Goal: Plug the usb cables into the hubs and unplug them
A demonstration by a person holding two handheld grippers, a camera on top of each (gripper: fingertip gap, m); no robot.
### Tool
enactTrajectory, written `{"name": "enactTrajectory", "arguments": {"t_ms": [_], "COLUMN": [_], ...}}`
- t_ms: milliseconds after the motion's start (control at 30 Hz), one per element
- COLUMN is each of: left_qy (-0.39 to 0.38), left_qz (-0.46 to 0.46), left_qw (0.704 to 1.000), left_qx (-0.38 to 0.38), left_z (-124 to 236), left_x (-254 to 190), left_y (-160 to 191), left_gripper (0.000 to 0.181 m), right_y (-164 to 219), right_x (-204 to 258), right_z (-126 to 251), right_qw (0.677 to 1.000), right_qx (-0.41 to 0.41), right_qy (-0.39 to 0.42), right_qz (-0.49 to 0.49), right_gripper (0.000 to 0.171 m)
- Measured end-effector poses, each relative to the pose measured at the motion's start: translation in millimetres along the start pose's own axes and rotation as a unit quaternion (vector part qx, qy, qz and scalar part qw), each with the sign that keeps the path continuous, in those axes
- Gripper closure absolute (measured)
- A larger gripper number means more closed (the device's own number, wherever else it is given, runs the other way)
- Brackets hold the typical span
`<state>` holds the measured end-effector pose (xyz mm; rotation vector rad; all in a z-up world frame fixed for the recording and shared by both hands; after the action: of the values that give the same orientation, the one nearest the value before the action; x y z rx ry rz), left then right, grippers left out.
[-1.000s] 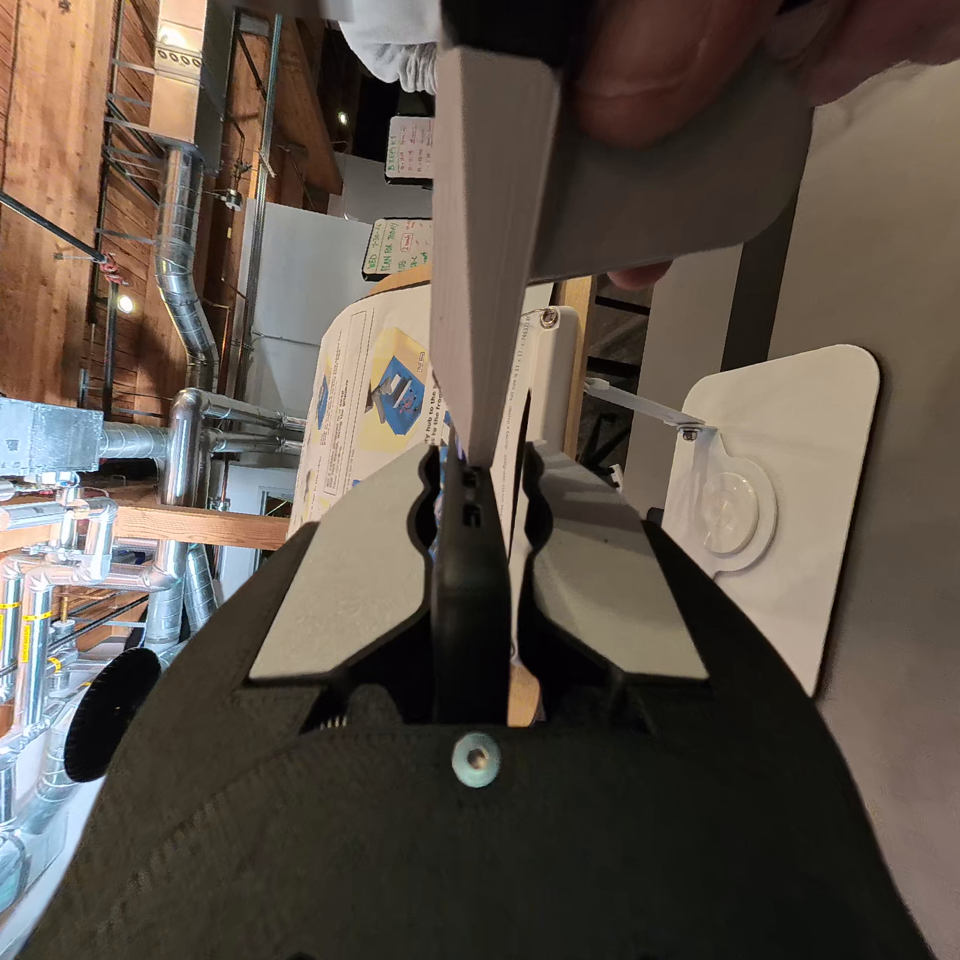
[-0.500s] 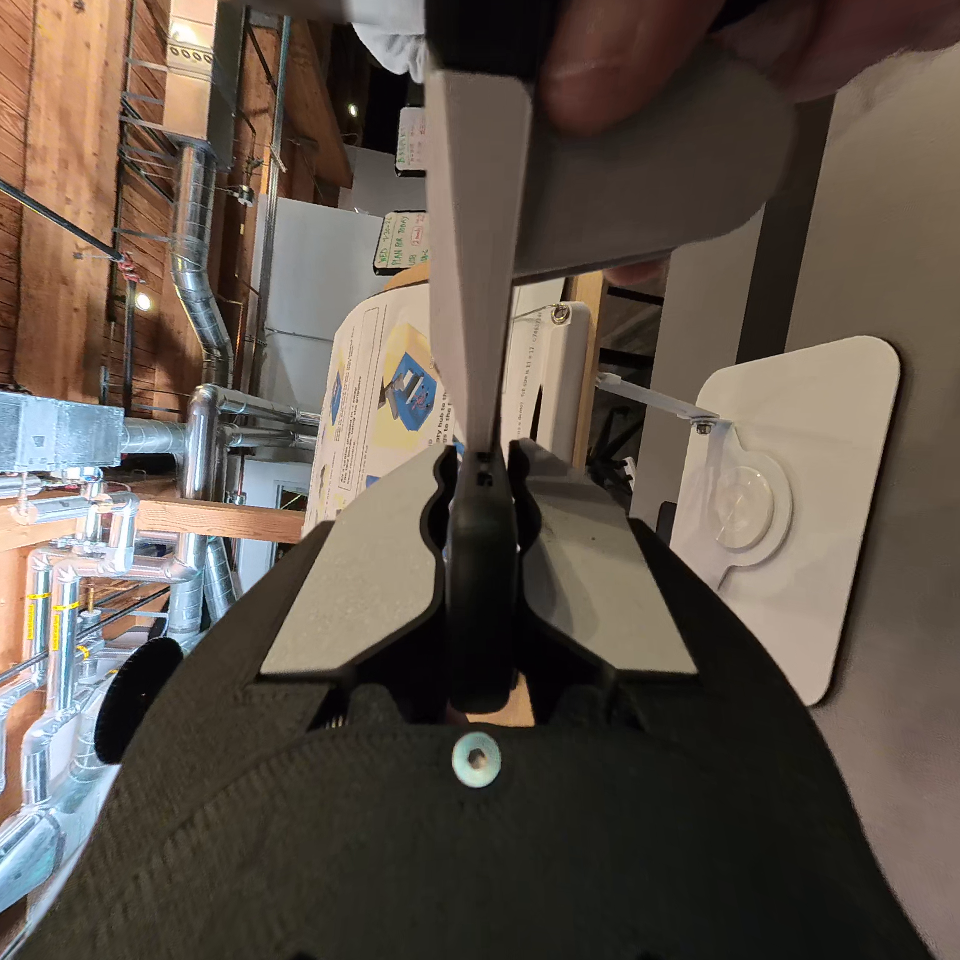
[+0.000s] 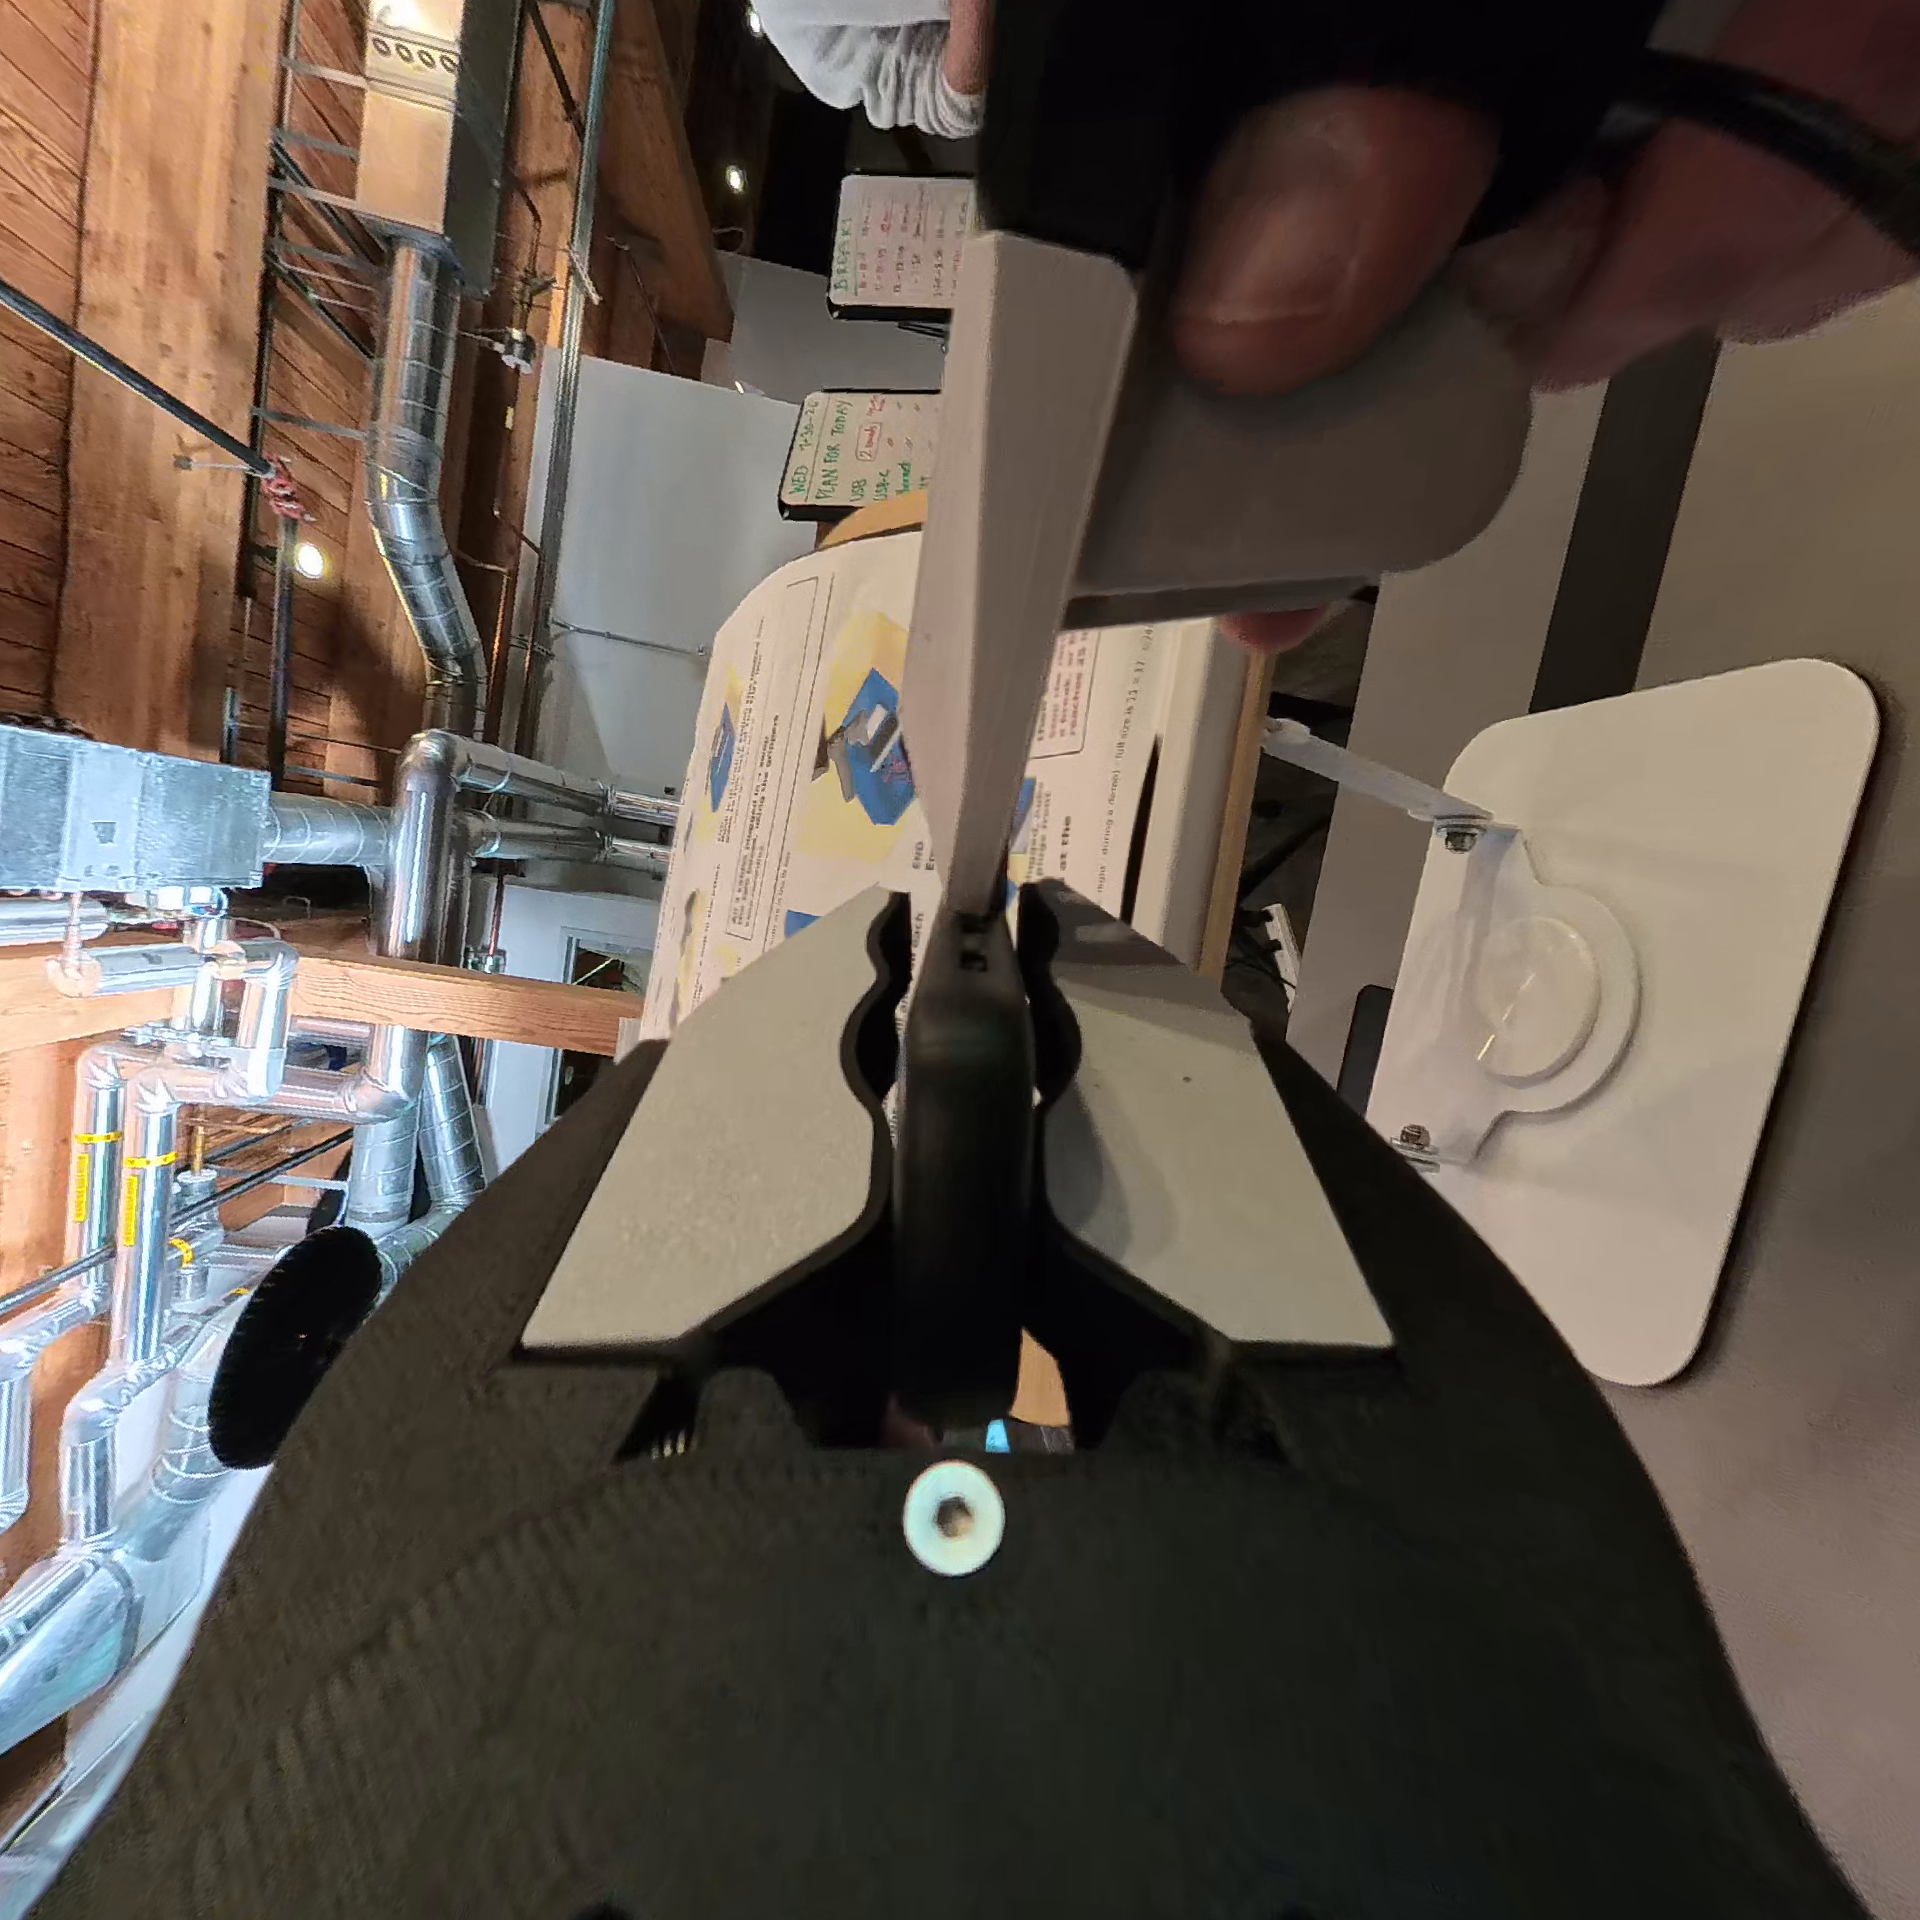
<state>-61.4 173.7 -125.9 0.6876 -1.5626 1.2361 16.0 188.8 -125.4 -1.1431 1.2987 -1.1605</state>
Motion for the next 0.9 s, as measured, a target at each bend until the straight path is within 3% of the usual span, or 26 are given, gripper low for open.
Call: {"name": "enactTrajectory", "arguments": {"t_ms": [400,900], "left_qy": [-0.043,-0.025], "left_qz": [-0.015,-0.032], "left_qw": [0.999,0.999], "left_qx": [-0.008,0.002], "left_z": [2.5,8.6], "left_x": [4.6,6.5], "left_y": [-8.5,-9.7], "left_gripper": [0.162,0.162], "right_y": [-8.1,-9.3], "right_x": [4.1,7.2], "right_z": [0.0,-0.7], "right_qw": [0.999,0.999], "right_qx": [-0.029,-0.022], "right_qy": [-0.002,-0.022], "right_qz": [0.022,0.022], "right_gripper": [0.157,0.158]}}
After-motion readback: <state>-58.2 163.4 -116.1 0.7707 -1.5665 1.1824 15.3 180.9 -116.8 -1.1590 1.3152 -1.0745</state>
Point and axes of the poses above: each gripper's, where its closed fingertips meet, z back along the fingers, y out of its underside, x = y × z across the jaws, the point moved 6 cm from there along z, back along the fingers, and after that the axes turned 11 degrees about z, right-handed, at the moved point
